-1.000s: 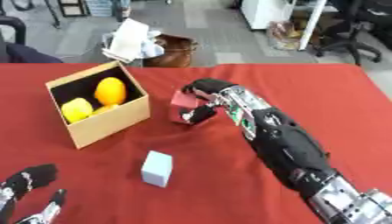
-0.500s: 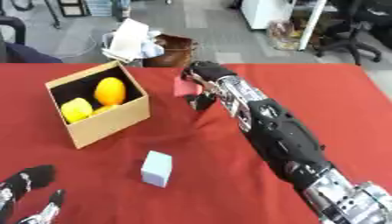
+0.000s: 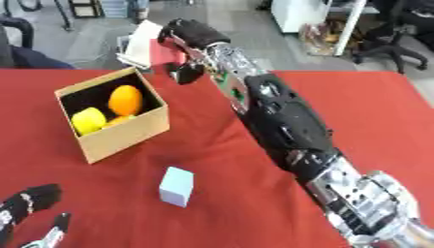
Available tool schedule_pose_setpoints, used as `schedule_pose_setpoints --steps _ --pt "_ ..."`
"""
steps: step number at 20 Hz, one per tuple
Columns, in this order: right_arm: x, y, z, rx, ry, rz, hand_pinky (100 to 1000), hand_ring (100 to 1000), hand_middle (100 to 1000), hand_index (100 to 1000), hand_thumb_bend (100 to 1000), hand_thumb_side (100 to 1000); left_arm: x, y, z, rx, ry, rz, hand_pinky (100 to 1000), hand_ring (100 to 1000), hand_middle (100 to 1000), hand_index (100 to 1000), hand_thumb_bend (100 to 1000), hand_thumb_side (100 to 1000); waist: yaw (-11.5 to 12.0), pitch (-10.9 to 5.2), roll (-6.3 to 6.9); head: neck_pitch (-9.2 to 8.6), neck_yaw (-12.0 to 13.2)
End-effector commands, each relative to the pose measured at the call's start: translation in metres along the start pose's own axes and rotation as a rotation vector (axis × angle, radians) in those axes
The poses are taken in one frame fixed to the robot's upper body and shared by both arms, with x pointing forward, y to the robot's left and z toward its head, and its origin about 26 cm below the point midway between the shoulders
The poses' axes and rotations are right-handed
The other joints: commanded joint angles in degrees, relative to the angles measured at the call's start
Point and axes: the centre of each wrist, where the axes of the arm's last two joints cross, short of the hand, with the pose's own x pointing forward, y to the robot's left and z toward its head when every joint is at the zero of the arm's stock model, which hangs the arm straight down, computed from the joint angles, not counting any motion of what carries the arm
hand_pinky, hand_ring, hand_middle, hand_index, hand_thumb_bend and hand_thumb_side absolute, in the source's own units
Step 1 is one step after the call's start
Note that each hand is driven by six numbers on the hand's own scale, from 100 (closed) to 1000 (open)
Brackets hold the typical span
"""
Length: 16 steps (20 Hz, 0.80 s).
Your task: Pick up objects on the table and place them in the box.
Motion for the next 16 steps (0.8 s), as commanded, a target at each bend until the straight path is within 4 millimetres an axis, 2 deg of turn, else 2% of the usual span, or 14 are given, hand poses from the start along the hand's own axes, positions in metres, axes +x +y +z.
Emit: schedule_pose_setpoints --steps 1,2,4,5,6,7,8,12,16 --pt "0.019 -0.009 -0.009 -0.022 -0.054 -0.002 710 624 487 803 100 183 0.006 0.002 -0.004 -0.005 -0.03 -0.003 782 748 713 830 275 360 0.26 -1.57 0.62 -0.25 -0.52" --pt "0.025 -0.005 -0.012 -0.012 -0.068 -0.013 713 632 524 837 100 262 0.006 0.002 -0.005 -0.007 -0.031 -0.002 781 748 713 830 275 360 0.4 -1.56 0.61 -0.24 -0.66" --pt "0.037 0.003 -0.016 0.007 -0.101 -0.032 735 670 652 894 100 414 0.007 0.001 -0.005 -0.012 -0.034 0.0 782 749 714 830 275 360 0.67 -1.52 0.6 -0.24 -0.9" --pt "0.042 0.006 -0.017 0.017 -0.119 -0.036 738 675 665 898 100 429 0.007 0.001 -0.005 -0.014 -0.036 0.0 782 749 714 830 275 360 0.75 -1.5 0.61 -0.23 -0.95" --pt "0.046 0.008 -0.018 0.026 -0.136 -0.038 755 704 744 925 100 509 0.007 0.0 -0.006 -0.014 -0.036 0.001 782 749 714 830 274 361 0.81 -1.47 0.62 -0.22 -0.99" --pt "0.05 0.01 -0.018 0.035 -0.154 -0.036 767 724 783 936 100 535 0.007 0.0 -0.006 -0.015 -0.036 0.001 782 749 714 830 274 361 0.84 -1.44 0.64 -0.2 -1.03" --pt "0.054 0.01 -0.018 0.044 -0.172 -0.028 794 767 861 956 117 574 0.007 0.0 -0.006 -0.015 -0.036 0.002 782 749 714 830 274 361 0.86 -1.41 0.64 -0.18 -1.07" --pt "0.062 0.005 -0.017 0.038 -0.206 0.023 816 800 939 969 169 610 0.007 0.001 -0.005 -0.015 -0.037 0.002 782 749 715 830 275 361 0.74 -1.39 0.66 -0.09 -1.06" --pt "0.059 0.002 -0.015 0.023 -0.187 0.042 814 799 947 969 162 592 0.007 0.001 -0.005 -0.014 -0.037 0.002 782 750 715 830 274 361 0.5 -1.39 0.75 -0.11 -1.16"
